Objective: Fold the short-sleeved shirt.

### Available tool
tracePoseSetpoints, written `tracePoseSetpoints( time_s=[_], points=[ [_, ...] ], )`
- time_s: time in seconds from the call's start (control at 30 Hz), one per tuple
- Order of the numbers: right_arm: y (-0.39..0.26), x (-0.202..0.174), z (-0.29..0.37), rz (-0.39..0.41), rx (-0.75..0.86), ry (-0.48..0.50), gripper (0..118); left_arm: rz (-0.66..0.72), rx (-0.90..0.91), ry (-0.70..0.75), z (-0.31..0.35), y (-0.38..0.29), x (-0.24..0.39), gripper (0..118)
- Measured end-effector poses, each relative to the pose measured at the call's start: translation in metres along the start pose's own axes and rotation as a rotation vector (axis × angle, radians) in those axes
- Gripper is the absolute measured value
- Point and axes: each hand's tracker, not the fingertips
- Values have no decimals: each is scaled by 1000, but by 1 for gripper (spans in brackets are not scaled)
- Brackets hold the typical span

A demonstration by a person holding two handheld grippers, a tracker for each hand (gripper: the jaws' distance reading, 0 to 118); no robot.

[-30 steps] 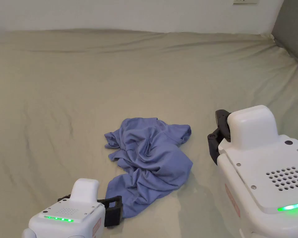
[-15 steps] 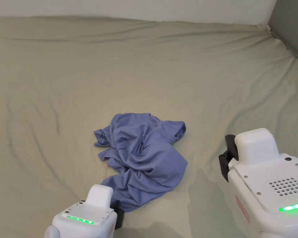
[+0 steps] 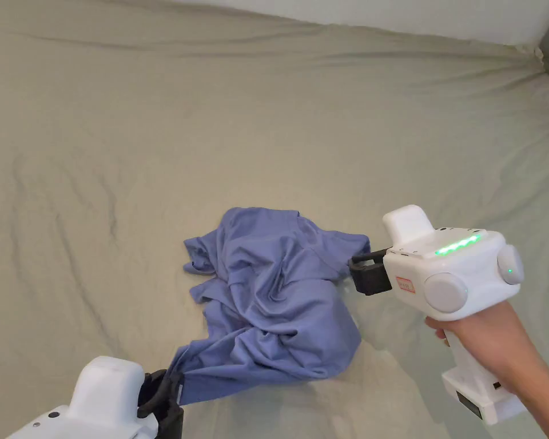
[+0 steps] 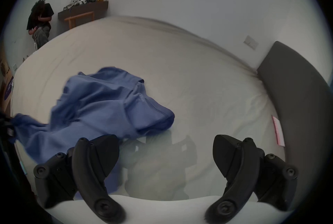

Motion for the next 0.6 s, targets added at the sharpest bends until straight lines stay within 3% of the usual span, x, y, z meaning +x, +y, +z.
tracePoseSetpoints(
  time_s=[0.23,0.27,0.33,0.4,0.47,0.5,0.6],
  points=[
    [15,-4,-83,-32,-149,91,108,24,-21,31,-4,-14,-9,11],
    [15,-7,-91,-38,-170,111,102,23,-29,35,-7,-16,-9,11],
    [15,-19,-90,-33,-155,165,76,14,-36,36,-9,-18,-9,11],
    [19,-19,-76,-64,-114,245,10,17,-41,29,-11,-19,-11,11],
    [21,-23,-66,-23,-96,279,10,16,-38,33,-14,-20,-12,11],
    [21,-32,-65,40,-119,196,10,10,-44,39,-15,-19,-13,11],
    [24,-37,-46,94,-84,148,10,33,-11,32,-6,-12,-19,11]
  ],
)
